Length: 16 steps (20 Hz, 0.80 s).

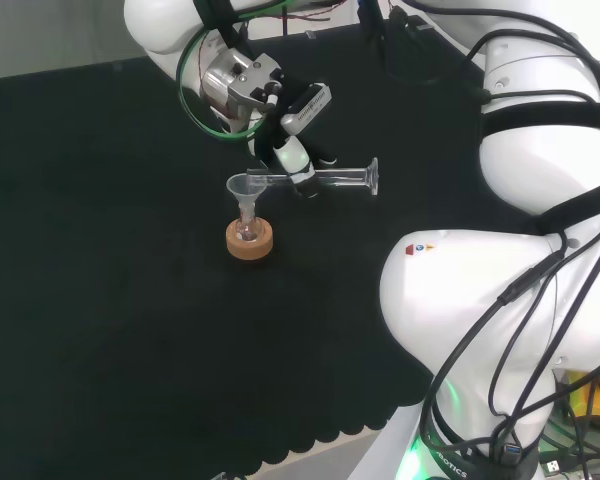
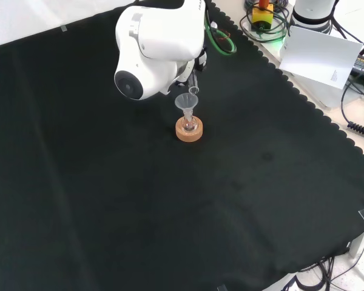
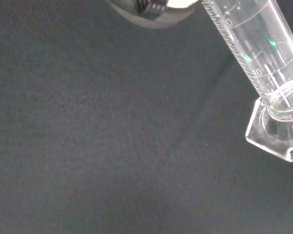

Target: Pour the water from the graduated cylinder into the round-bottom flask.

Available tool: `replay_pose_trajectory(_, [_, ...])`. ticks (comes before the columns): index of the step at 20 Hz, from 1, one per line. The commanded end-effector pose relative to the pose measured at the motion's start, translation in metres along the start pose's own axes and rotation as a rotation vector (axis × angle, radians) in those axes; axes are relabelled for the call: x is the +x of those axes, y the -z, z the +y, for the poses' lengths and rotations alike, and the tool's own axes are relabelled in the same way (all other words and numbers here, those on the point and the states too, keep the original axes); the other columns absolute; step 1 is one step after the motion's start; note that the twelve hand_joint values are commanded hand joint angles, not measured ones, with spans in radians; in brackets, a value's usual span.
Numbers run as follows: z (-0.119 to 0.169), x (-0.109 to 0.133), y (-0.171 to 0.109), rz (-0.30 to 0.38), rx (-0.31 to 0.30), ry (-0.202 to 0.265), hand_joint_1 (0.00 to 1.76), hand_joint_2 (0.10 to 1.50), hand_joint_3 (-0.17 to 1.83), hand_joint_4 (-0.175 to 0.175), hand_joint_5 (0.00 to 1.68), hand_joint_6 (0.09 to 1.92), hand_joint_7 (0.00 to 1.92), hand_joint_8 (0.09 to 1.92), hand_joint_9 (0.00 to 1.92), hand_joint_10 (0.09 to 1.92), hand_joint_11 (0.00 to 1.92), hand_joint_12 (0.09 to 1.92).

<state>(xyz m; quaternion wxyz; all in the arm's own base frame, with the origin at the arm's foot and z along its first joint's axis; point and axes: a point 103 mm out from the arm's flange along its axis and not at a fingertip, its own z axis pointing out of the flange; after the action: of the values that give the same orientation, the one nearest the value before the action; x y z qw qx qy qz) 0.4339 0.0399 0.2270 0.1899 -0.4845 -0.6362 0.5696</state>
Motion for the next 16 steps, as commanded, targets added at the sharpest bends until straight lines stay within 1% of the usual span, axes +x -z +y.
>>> replay_pose_trajectory(1, [-0.0005, -0.0009, -0.0004, -0.002, 0.009, -0.007, 1.3, 1.01, 0.0, -0.175, 1.21, 0.61, 1.27, 0.56, 1.66, 0.09, 1.34, 0.65])
replay_pose_trajectory(16, [-0.0014, -0.0022, 0.0014, -0.012, 0.041, -0.03, 1.3, 1.01, 0.0, -0.175, 1.21, 0.61, 1.27, 0.56, 1.66, 0.09, 1.34, 0.65])
